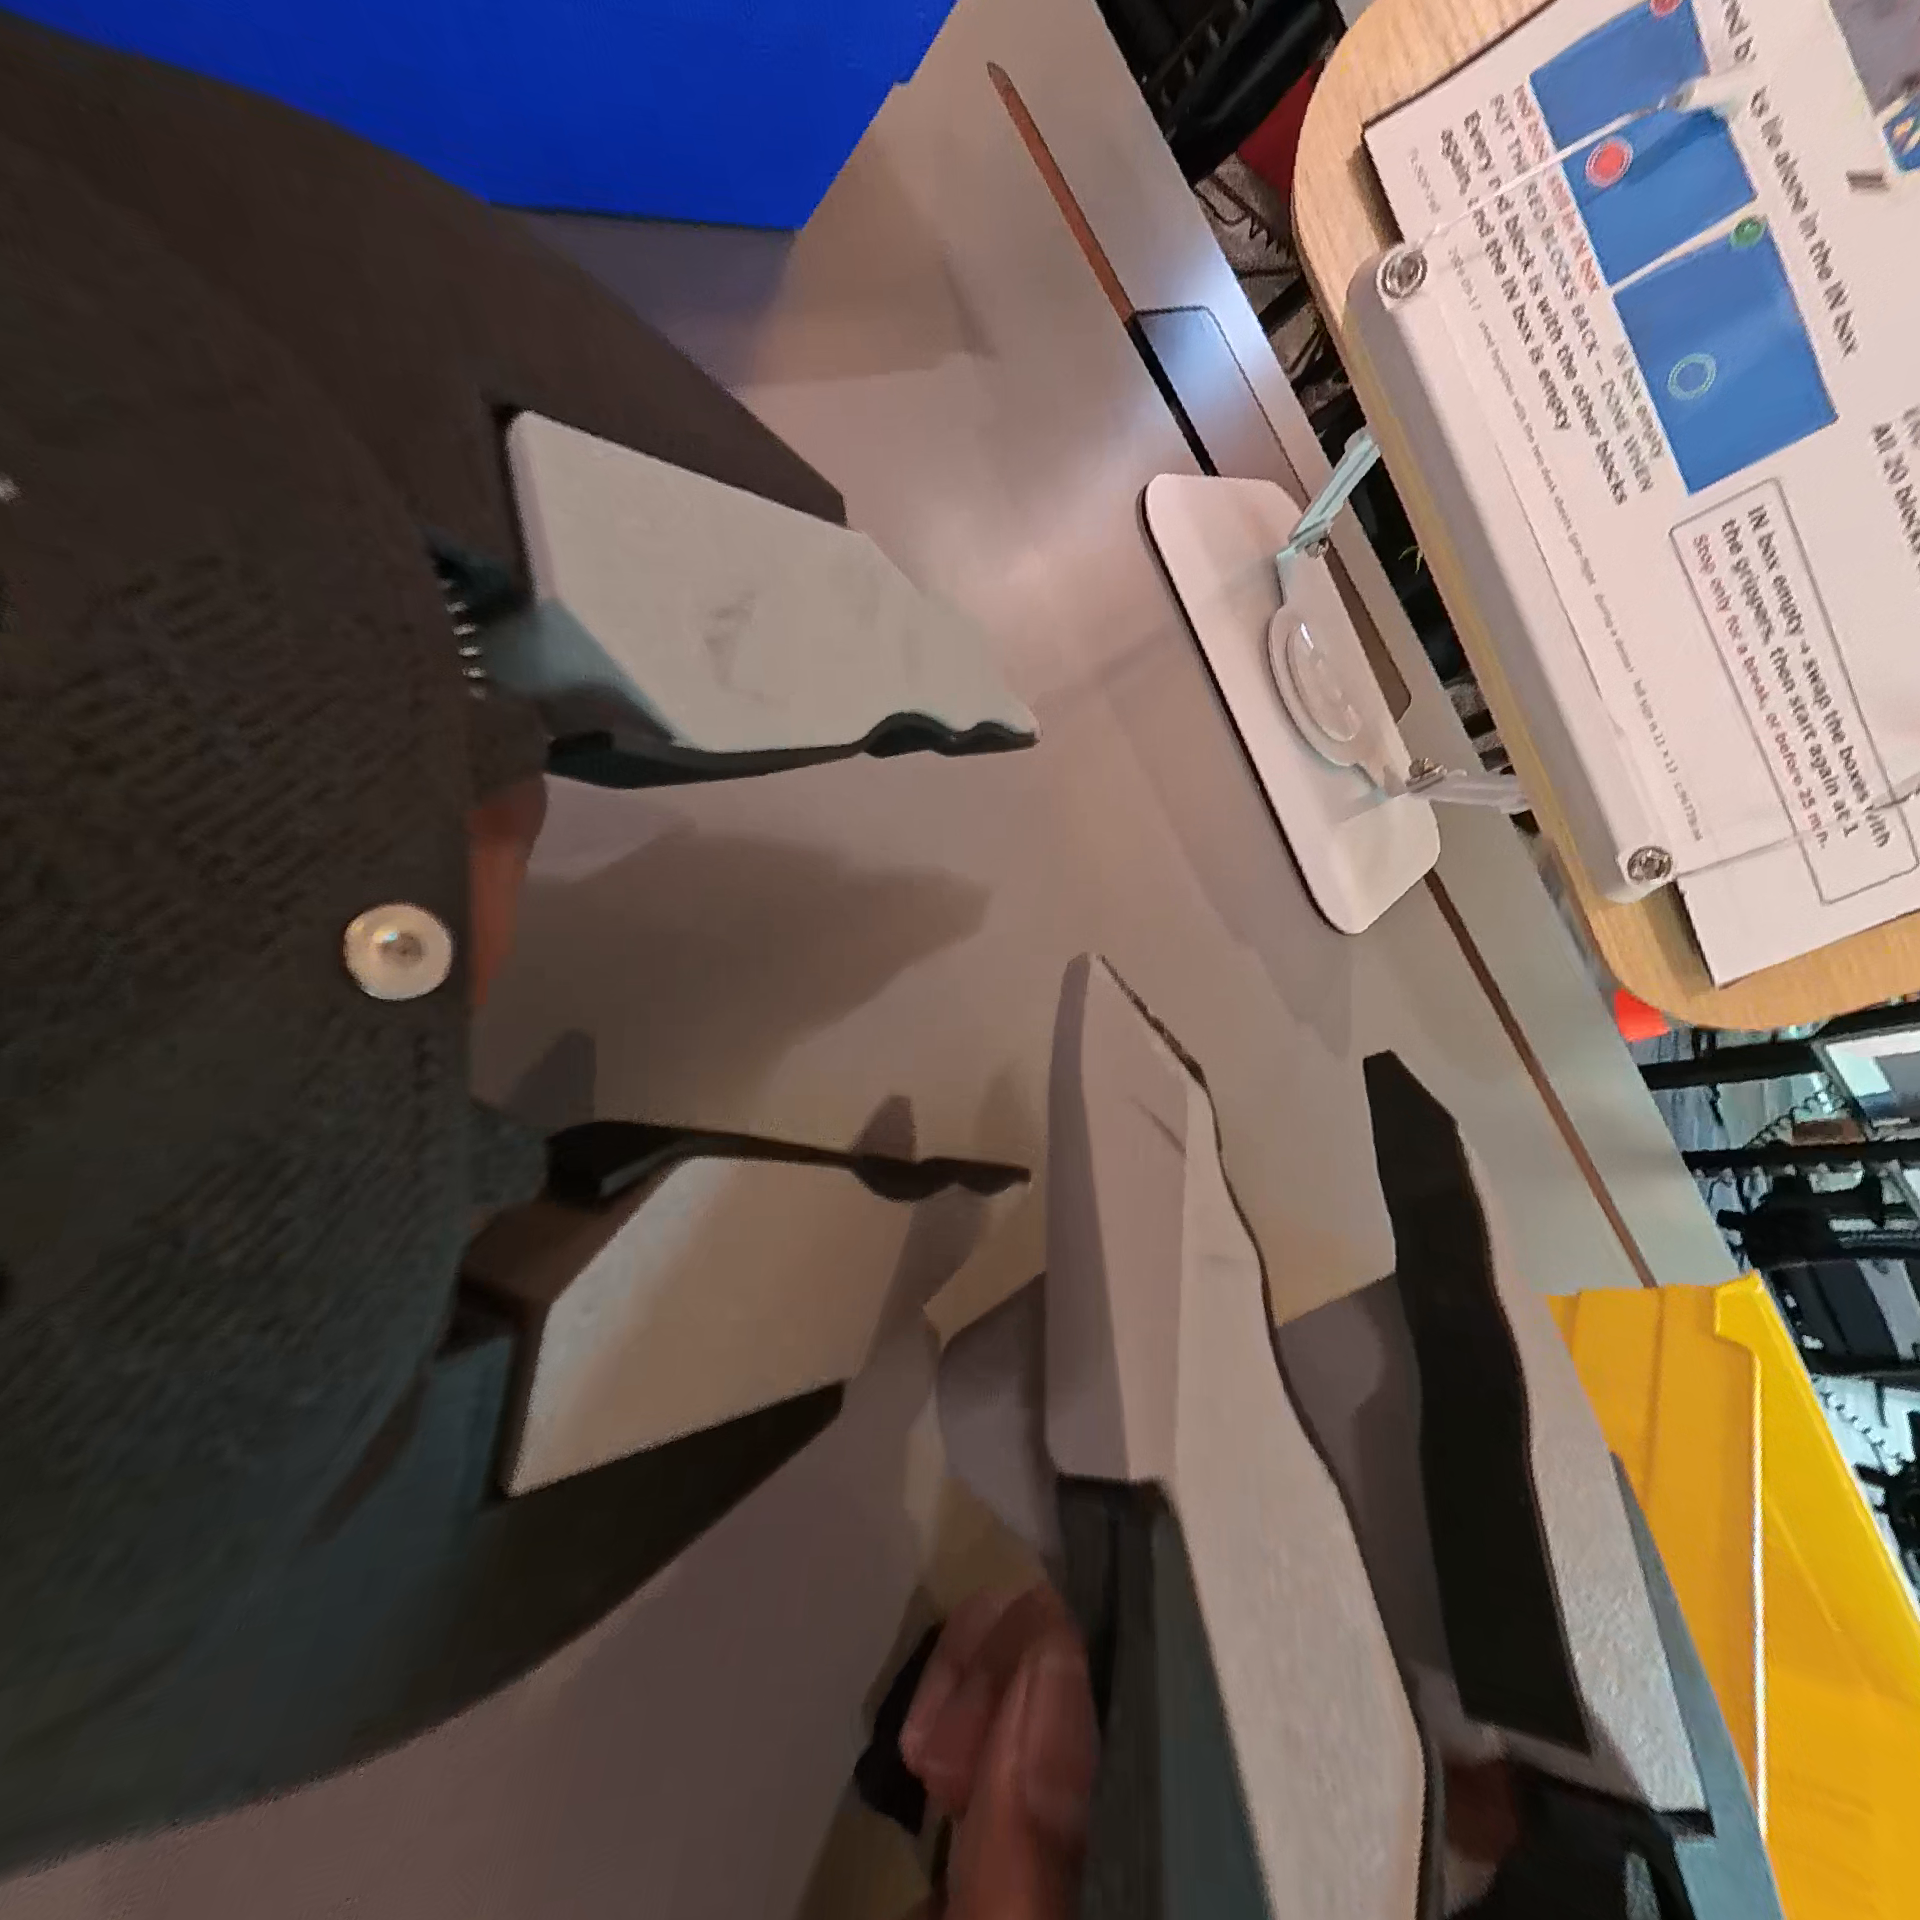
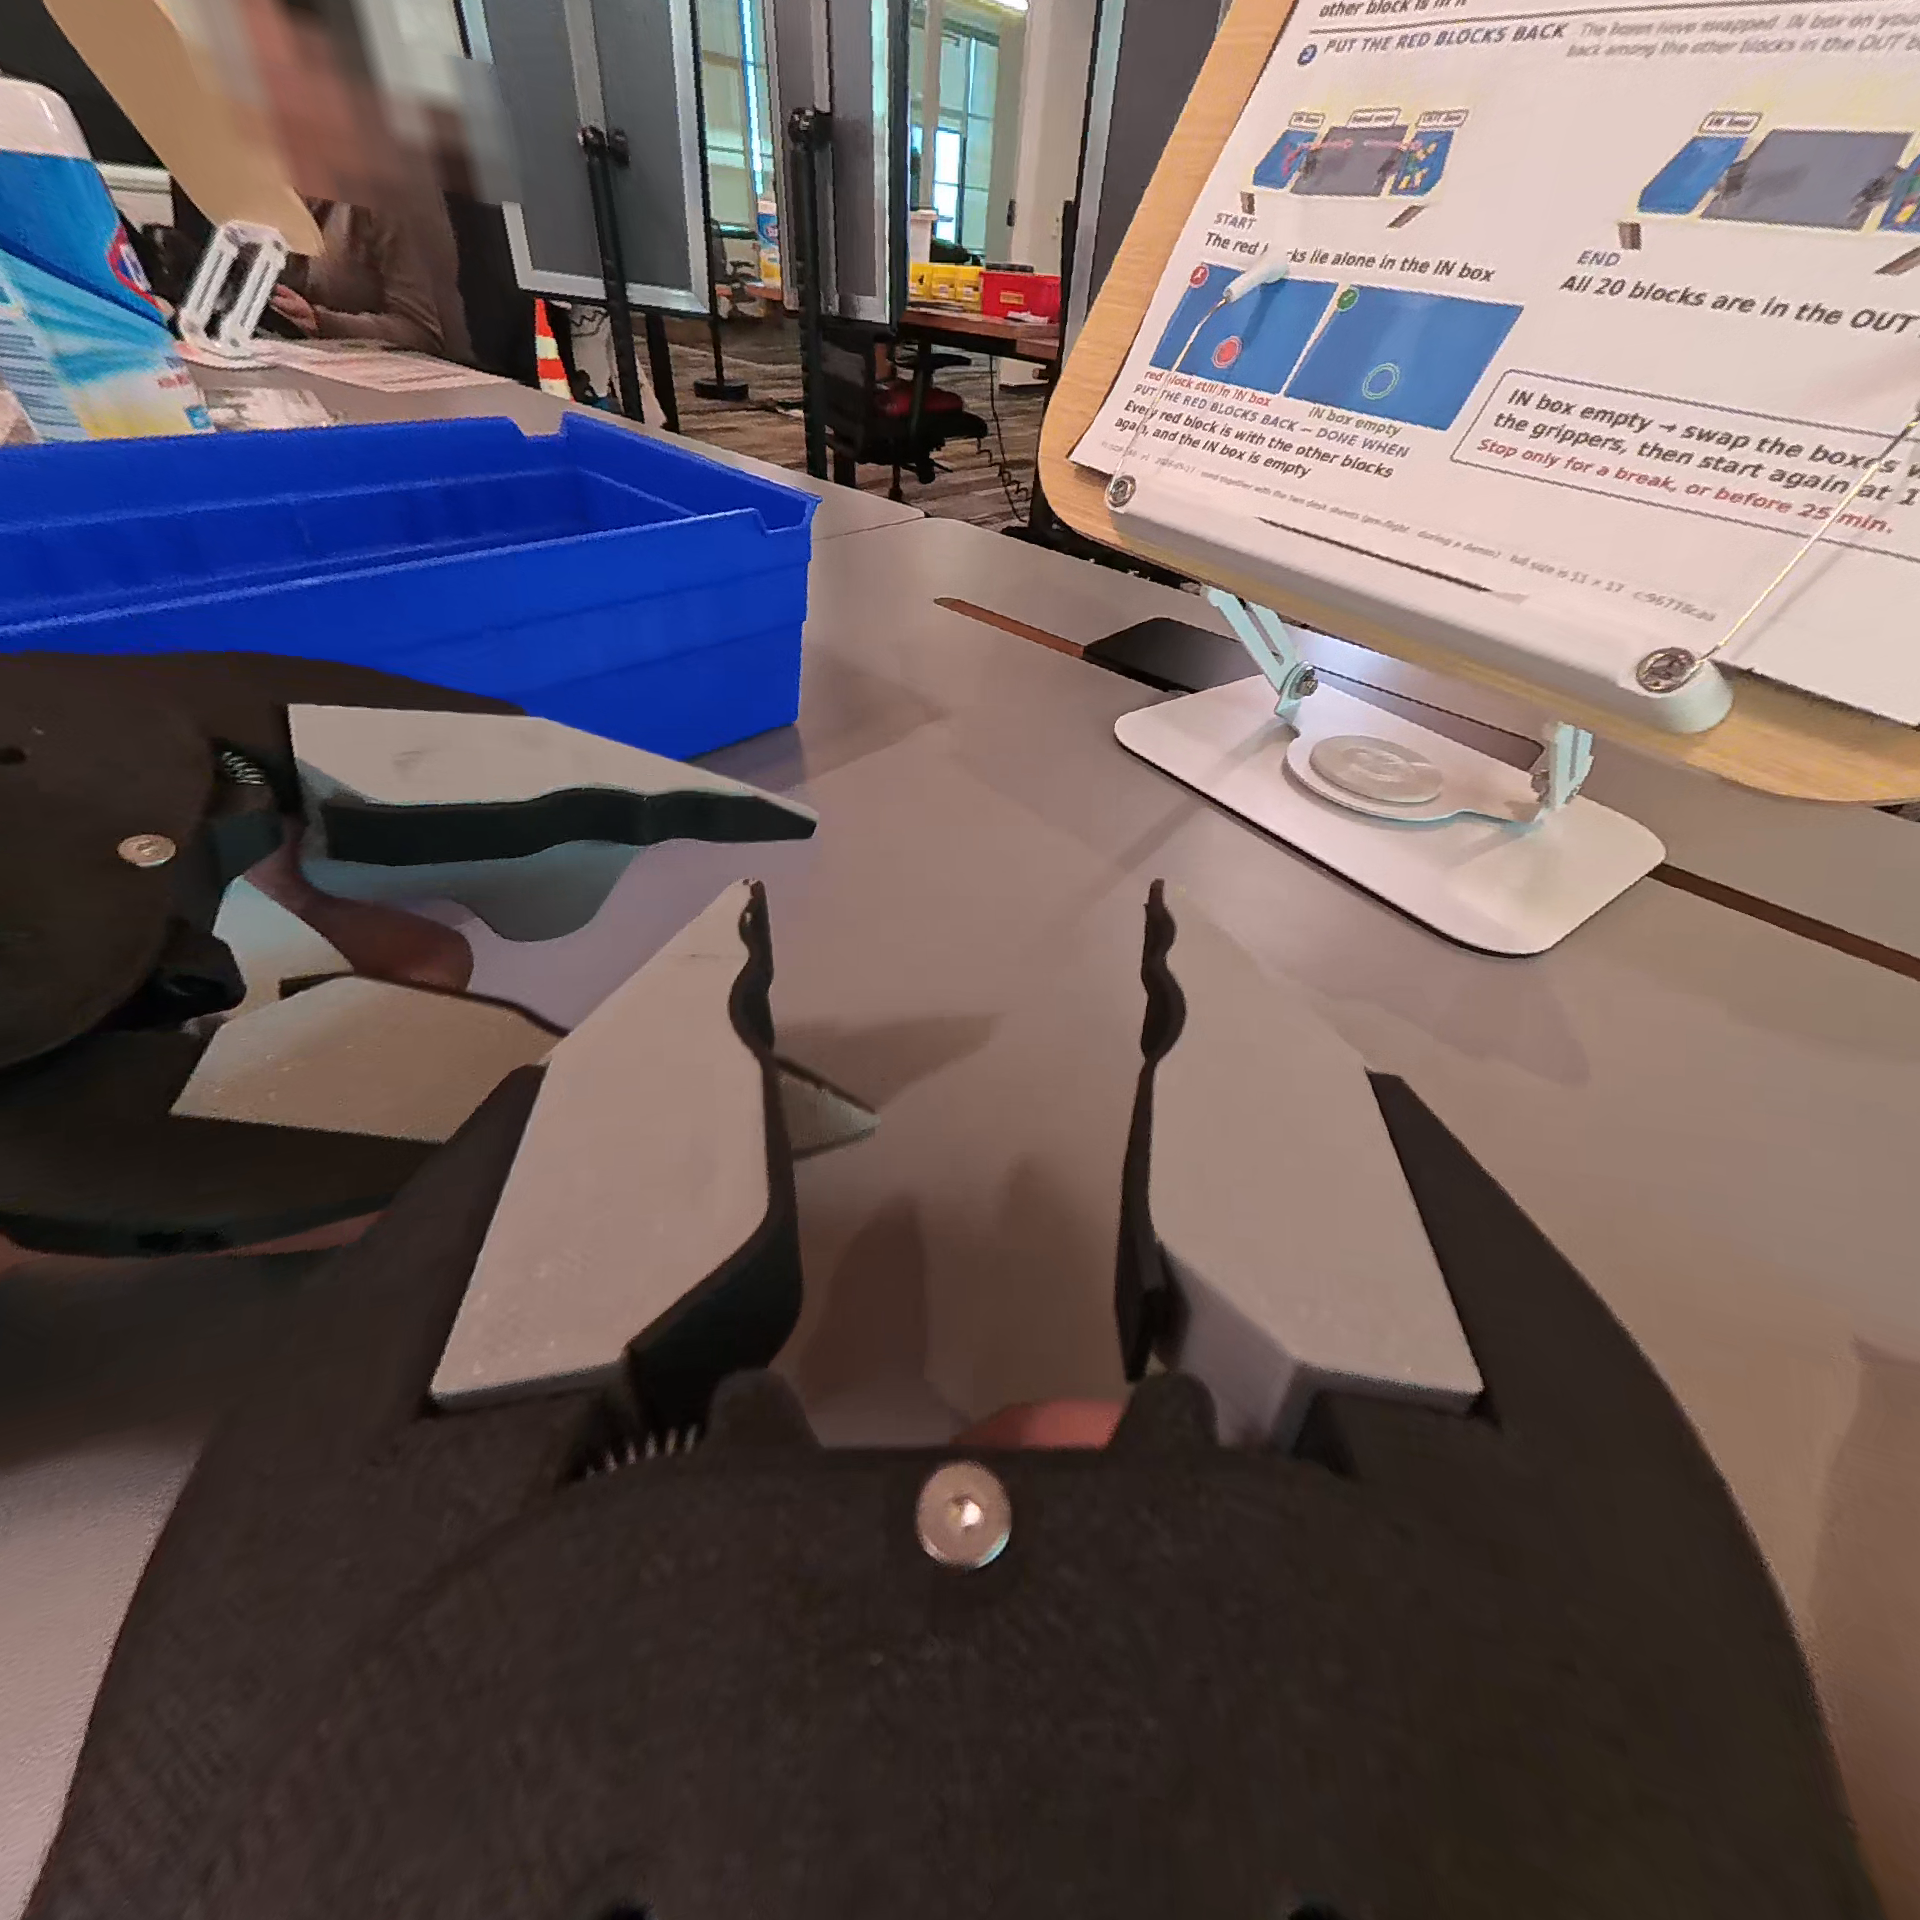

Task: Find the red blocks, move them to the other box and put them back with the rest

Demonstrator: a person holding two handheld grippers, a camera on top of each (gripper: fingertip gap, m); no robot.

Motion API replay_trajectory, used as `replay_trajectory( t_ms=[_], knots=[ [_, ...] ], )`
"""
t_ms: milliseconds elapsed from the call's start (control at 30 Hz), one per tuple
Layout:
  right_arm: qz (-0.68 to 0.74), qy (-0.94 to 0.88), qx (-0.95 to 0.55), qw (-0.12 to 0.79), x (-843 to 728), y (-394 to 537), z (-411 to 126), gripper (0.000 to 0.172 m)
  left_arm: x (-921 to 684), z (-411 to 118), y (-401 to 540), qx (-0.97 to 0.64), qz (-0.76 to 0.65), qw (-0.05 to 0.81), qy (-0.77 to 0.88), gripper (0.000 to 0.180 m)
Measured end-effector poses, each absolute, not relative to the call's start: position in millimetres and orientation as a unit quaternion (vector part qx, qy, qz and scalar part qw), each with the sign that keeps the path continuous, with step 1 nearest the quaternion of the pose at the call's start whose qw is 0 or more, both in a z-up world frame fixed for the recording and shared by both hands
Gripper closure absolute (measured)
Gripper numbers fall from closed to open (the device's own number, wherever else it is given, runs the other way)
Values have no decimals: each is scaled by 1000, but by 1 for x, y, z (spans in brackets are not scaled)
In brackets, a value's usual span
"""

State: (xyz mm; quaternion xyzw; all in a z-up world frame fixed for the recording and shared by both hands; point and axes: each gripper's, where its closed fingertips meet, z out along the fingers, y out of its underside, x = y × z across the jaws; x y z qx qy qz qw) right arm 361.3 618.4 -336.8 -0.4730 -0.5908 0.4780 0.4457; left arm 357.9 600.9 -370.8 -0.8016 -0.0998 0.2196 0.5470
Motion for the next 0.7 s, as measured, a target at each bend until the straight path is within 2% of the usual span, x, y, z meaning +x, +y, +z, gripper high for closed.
replay_trajectory(
  t_ms=[333, 600, 700],
  knots=[
    [446, -571, -478, 497, 365, 647, -329, 101, 353, -375, 601, -808, 205, 541, -114, 101],
    [451, -561, -501, 480, 360, 660, -336, 102, 362, -366, 599, -793, 237, 554, -85, 99],
    [446, -561, -502, 484, 360, 661, -336, 102, 382, -360, 589, -797, 197, 566, -80, 99]
  ],
)
